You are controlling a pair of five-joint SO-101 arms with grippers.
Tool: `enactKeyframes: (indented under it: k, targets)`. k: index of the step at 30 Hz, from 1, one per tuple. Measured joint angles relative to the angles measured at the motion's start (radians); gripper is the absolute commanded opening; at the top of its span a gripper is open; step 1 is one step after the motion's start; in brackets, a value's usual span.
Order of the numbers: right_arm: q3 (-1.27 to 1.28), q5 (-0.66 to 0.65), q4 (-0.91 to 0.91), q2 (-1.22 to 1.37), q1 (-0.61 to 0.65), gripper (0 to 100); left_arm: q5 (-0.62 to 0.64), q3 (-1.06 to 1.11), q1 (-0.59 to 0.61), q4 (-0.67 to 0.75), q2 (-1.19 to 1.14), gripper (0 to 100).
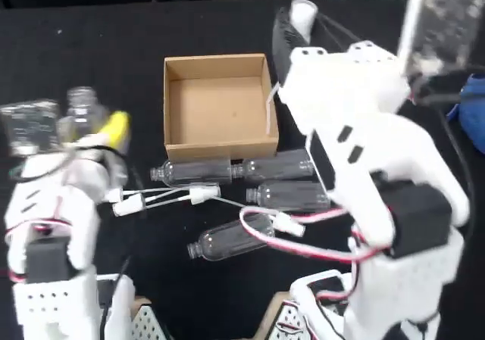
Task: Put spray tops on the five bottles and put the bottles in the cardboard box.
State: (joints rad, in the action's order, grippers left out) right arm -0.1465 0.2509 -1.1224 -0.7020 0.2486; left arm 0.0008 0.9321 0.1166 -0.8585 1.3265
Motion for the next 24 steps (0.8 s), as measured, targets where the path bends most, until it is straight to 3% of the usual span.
enactKeyframes:
  k: [8,17,24]
  targets:
    - [0.327,0.034,0.267,-0.210,-0.005,1.1,0.000,0.160,-0.226,0.126,0.043,3]
    - [0.592,0.034,0.615,-0.296,0.005,1.1,0.000,0.351,-0.301,0.249,0.196,3]
    - [0.594,0.034,0.674,-0.298,0.026,1.1,0.002,0.453,-0.333,0.267,0.327,3]
